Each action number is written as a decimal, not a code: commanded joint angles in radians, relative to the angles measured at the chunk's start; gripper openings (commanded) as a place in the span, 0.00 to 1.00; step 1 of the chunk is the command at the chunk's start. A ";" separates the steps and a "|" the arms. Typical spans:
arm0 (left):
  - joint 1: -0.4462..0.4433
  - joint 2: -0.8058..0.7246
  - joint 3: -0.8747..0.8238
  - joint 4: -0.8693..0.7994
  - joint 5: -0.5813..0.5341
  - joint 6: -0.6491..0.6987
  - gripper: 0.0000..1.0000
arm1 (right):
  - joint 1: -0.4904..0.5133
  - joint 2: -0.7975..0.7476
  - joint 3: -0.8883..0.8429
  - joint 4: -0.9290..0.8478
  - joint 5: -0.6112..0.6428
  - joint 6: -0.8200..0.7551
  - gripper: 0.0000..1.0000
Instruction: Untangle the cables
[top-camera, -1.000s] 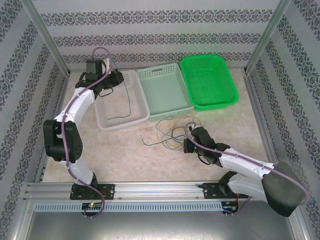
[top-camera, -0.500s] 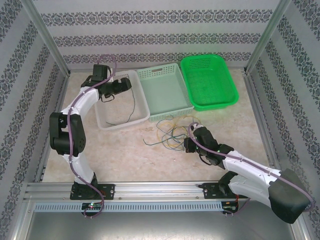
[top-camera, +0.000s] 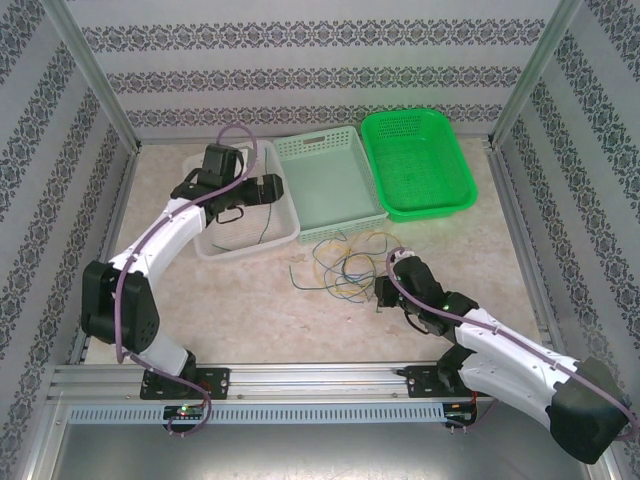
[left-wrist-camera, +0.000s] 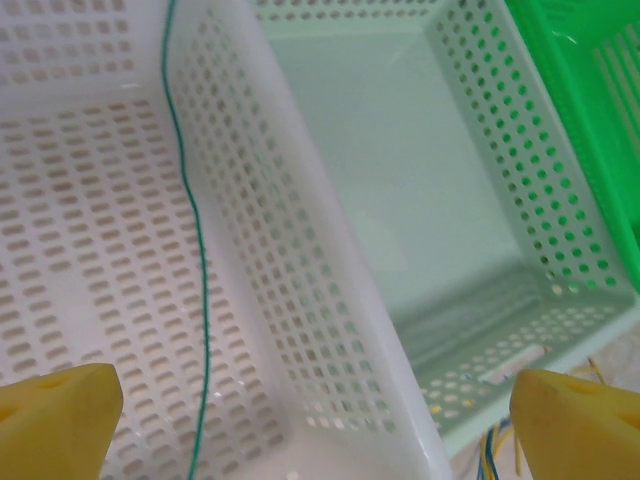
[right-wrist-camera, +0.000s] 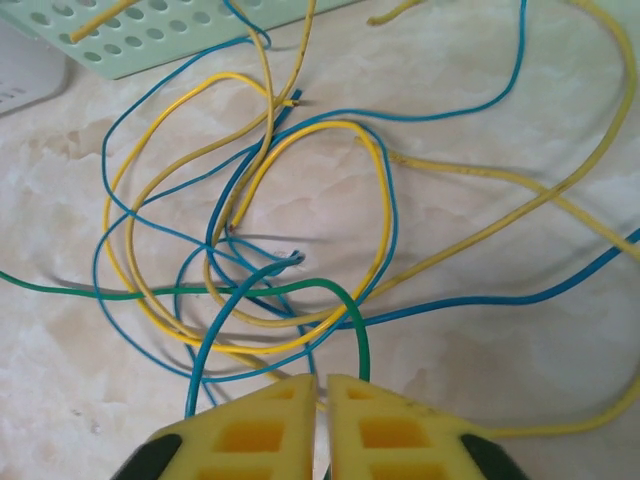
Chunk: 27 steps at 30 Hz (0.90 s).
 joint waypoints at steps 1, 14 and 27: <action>-0.038 -0.043 -0.046 0.058 -0.004 0.018 1.00 | -0.010 -0.018 -0.004 -0.037 0.026 -0.004 0.06; -0.113 -0.095 -0.188 0.076 0.061 0.001 1.00 | -0.068 -0.097 0.002 -0.175 0.085 0.052 0.41; -0.303 -0.259 -0.509 0.195 -0.005 -0.351 0.96 | -0.083 -0.140 0.045 -0.193 0.108 0.023 0.44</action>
